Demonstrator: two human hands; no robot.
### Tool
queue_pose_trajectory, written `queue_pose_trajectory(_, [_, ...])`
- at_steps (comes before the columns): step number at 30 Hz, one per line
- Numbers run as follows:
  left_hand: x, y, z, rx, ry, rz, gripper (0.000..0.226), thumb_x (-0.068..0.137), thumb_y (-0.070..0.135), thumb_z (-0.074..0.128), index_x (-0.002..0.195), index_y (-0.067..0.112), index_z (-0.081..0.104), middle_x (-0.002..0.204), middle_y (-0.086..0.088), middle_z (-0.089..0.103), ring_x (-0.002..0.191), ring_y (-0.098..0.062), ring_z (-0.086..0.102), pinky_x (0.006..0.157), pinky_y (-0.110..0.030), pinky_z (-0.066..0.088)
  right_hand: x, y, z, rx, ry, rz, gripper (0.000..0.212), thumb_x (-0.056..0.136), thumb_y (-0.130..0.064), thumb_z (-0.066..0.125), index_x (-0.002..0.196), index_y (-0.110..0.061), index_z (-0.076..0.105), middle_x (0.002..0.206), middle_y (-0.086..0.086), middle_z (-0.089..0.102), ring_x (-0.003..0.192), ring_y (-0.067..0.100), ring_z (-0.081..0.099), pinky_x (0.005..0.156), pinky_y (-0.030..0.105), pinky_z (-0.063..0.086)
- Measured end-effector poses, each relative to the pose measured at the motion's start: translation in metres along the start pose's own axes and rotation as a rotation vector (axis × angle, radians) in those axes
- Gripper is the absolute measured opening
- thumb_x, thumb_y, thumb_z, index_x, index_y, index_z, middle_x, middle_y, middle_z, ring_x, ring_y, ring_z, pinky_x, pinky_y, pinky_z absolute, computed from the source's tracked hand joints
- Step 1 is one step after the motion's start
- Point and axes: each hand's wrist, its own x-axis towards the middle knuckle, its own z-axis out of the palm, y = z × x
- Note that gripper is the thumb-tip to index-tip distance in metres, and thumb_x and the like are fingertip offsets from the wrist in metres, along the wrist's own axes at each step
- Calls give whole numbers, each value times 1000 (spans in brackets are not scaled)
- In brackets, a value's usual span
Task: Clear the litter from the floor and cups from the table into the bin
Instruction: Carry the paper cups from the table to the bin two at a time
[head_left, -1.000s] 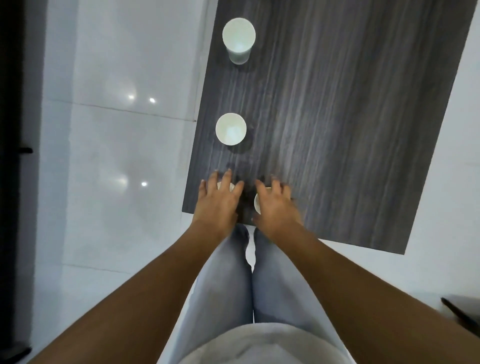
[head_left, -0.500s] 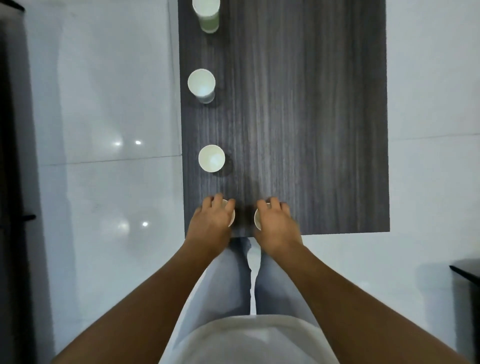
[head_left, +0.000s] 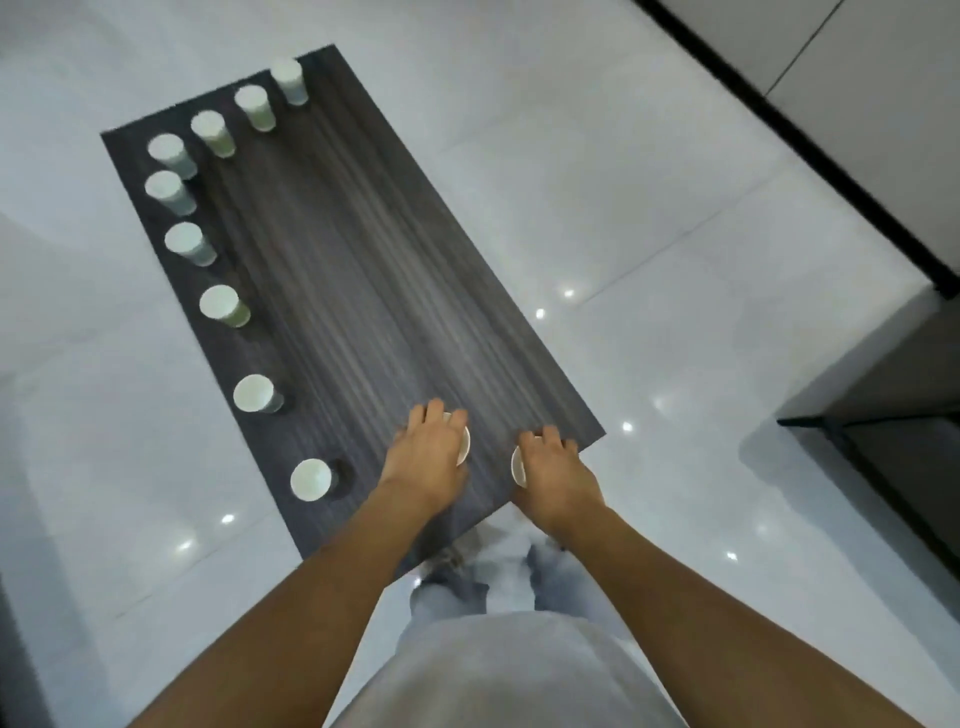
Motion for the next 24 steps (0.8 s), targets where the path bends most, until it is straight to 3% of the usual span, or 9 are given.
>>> queue_pose_trajectory(8, [69, 160, -22, 93, -17, 183, 51, 87, 28, 61, 132, 14, 41, 132, -6, 39, 123, -25, 35, 94, -38, 45, 0, 149, -88, 108, 112, 119, 57, 82, -26, 67, 133, -20, 42, 129, 7, 42, 113, 29, 45, 81, 38, 50])
queue_pose_trajectory(15, [142, 303, -38, 47, -17, 190, 57, 83, 27, 62, 134, 16, 40, 128, -6, 42, 119, -25, 37, 89, -37, 48, 25, 294, -184, 110, 157, 137, 60, 82, -26, 65, 137, -20, 39, 130, 6, 40, 113, 29, 43, 76, 34, 45])
queue_pose_trajectory(24, [219, 384, -75, 61, 22, 176, 51, 86, 28, 60, 132, 16, 41, 125, -5, 44, 118, -23, 38, 83, -33, 50, 79, 378, -266, 147, 158, 150, 62, 82, -24, 65, 138, -20, 39, 131, 7, 39, 114, 30, 42, 77, 34, 45])
